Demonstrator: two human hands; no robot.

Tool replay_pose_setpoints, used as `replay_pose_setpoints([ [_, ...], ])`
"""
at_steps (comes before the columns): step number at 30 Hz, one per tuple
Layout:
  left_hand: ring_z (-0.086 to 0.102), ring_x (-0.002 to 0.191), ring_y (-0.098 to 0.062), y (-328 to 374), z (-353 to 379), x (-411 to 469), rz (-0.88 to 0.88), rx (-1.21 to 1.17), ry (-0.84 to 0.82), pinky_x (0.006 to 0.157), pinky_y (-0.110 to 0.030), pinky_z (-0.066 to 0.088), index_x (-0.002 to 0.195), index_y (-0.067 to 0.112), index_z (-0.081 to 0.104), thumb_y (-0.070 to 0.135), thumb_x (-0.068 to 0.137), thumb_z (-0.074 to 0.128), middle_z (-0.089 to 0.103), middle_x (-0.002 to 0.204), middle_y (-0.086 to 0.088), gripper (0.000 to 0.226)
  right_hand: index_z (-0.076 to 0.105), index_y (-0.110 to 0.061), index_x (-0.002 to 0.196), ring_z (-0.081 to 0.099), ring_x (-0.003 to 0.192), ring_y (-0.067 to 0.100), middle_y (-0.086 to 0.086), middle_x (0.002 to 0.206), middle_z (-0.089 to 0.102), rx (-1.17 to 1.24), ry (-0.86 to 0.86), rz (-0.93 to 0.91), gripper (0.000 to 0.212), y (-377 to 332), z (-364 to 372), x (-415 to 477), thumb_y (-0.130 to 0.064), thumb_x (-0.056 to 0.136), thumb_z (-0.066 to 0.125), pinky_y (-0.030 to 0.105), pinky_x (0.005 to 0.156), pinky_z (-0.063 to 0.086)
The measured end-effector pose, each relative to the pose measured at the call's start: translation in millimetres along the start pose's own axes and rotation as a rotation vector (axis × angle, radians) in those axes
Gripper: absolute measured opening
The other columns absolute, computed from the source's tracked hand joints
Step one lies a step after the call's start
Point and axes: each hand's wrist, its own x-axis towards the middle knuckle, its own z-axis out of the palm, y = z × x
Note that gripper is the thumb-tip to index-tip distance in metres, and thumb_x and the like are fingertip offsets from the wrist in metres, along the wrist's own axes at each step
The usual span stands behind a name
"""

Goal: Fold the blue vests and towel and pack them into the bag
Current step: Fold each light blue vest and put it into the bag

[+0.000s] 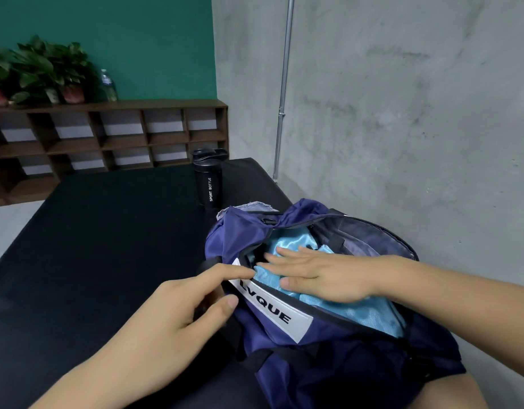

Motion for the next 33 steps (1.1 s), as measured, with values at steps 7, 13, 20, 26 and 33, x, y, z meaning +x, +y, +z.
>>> replay_pose_setpoints([
  [7, 0.067, 0.084, -0.017, -18.8, -10.5, -21.0, -0.070, 0.001, 0.046, 0.076, -0.023, 0.051, 0.136, 0.062, 0.054, 0.048, 0.101, 0.053, 0.072, 0.089, 0.009, 0.038, 0.010, -0.056, 0.163, -0.009, 0.156, -0.011, -0.025, 0.174, 0.005, 0.028, 0.080, -0.014, 0.058, -2.0, -4.4, 0.2, -0.067, 0.108, 0.024, 0.027, 0.131, -0.005],
  [13, 0.067, 0.081, -0.019, -51.6, -28.1, -52.8, -0.191, 0.044, 0.062, 0.082, -0.034, 0.052, 0.137, 0.062, 0.052, 0.056, 0.098, 0.050, 0.073, 0.094, 0.011, 0.040, 0.070, -0.025, 0.135, 0.063, 0.119, 0.004, -0.012, 0.128, 0.072, -0.016, 0.584, -0.056, 0.032, -33.1, -56.0, -13.6, -0.036, 0.111, 0.051, 0.031, 0.106, 0.046],
  [20, 0.062, 0.069, -0.016, -95.5, -50.7, -73.9, -0.296, 0.086, 0.173, 0.070, -0.027, 0.051, 0.128, 0.058, 0.058, 0.045, 0.101, 0.060, 0.072, 0.085, 0.011, 0.030, 0.075, -0.028, 0.118, 0.065, 0.092, 0.008, -0.013, 0.099, 0.074, 0.075, 0.798, -0.111, 0.019, -113.8, -109.0, 7.5, -0.028, 0.107, 0.059, 0.025, 0.088, 0.048],
  [26, 0.061, 0.071, -0.007, -131.5, -70.8, -97.3, -0.402, 0.065, 0.301, 0.066, -0.014, 0.045, 0.116, 0.042, 0.069, 0.033, 0.105, 0.064, 0.071, 0.079, 0.010, 0.015, 0.066, -0.035, 0.132, 0.056, 0.106, 0.001, -0.018, 0.115, 0.066, -0.101, 0.541, -0.234, 0.030, -190.6, -97.8, 74.9, -0.043, 0.108, 0.051, 0.029, 0.098, 0.047],
  [33, 0.065, 0.080, -0.008, -170.3, -108.4, -135.1, -0.507, 0.145, 0.383, 0.074, -0.025, 0.050, 0.112, 0.042, 0.067, 0.036, 0.104, 0.064, 0.072, 0.084, 0.013, 0.010, 0.059, -0.035, 0.138, 0.052, 0.124, 0.011, -0.013, 0.126, 0.062, -0.222, 0.335, -0.353, 0.034, -268.2, -61.3, 169.9, -0.047, 0.108, 0.050, 0.041, 0.106, 0.047],
])
